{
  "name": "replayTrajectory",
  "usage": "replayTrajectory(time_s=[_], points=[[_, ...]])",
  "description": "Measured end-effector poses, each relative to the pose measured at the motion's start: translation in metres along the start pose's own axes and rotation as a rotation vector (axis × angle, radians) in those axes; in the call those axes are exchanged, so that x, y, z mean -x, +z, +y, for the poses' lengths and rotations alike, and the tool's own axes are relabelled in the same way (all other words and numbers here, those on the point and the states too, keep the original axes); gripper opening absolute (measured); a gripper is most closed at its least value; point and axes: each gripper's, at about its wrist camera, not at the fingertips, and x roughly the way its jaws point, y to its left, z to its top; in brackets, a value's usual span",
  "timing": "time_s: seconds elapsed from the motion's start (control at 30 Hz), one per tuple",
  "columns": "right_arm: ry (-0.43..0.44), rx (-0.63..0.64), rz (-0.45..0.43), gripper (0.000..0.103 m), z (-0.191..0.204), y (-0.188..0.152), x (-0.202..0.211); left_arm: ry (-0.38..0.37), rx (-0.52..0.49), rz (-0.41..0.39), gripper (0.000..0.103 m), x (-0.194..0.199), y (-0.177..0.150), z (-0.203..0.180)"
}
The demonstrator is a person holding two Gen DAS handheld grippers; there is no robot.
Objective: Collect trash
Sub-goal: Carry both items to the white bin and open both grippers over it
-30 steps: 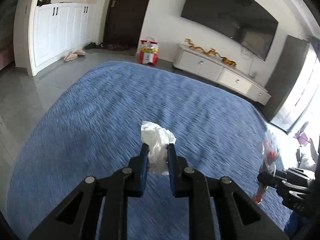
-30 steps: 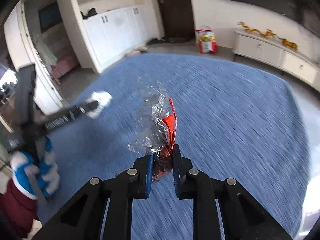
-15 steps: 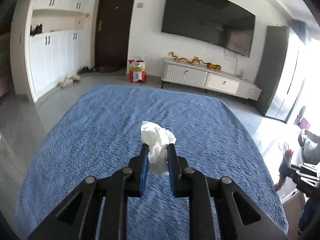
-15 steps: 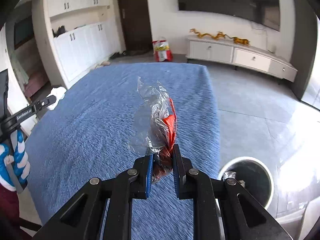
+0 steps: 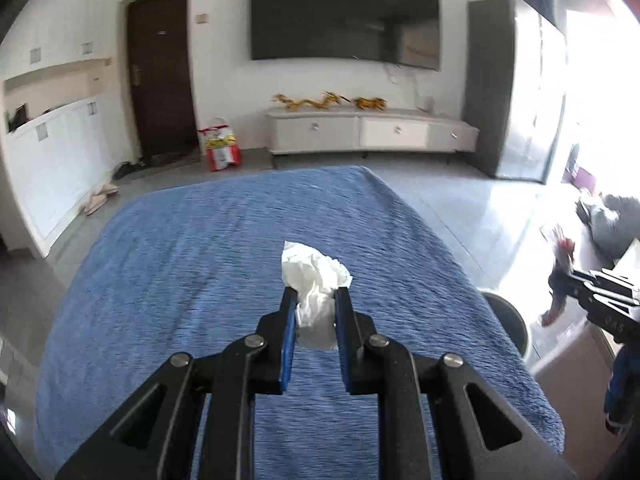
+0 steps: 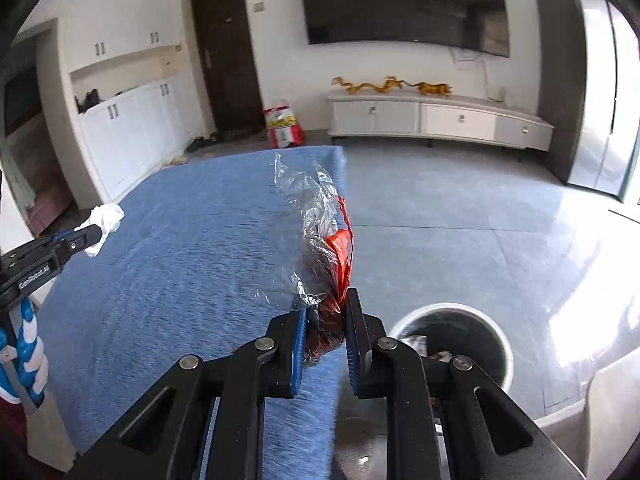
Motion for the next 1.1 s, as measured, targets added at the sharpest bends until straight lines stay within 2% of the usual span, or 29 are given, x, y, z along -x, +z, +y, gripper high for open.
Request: replayTrajectory(time_s=[0.27,0.47,0.63,0.77,0.93,1.03,1.1], points=[[-0.093,-0.101,0.019,0.017,-0.069,-0.022,-0.007,-0.169,-0.143,0.128,0.018,-0.046,0.015,-0.09],[-0.126,-0.19,0.065,0.018,-0.122,-0.033,-0.036,-0.268,-0.225,0.222,0.02,-0.097,0.026,-0.166],[-0.122,-0.231,0.111,0.018,-0.154,-0.034,-0.074,-0.326,-0.222,0.298,0.02,-0.142,0.03,-0.21],[-0.121,-0.246,0.148,0.019,-0.17,-0.04,-0.1,-0.368,-0.184,0.368,0.02,-0.179,0.03,-0.235],[-0.138,-0.254,0.196,0.019,-0.187,-0.048,-0.127,-0.375,-0.183,0.399,0.021,-0.206,0.029,-0.261],[-0.148,-0.268,0.219,0.019,-0.199,-0.052,-0.141,-0.383,-0.173,0.421,0.027,-0.219,0.029,-0.271],[-0.154,-0.276,0.237,0.026,-0.205,-0.055,-0.149,-0.386,-0.162,0.424,0.044,-0.223,0.032,-0.276]])
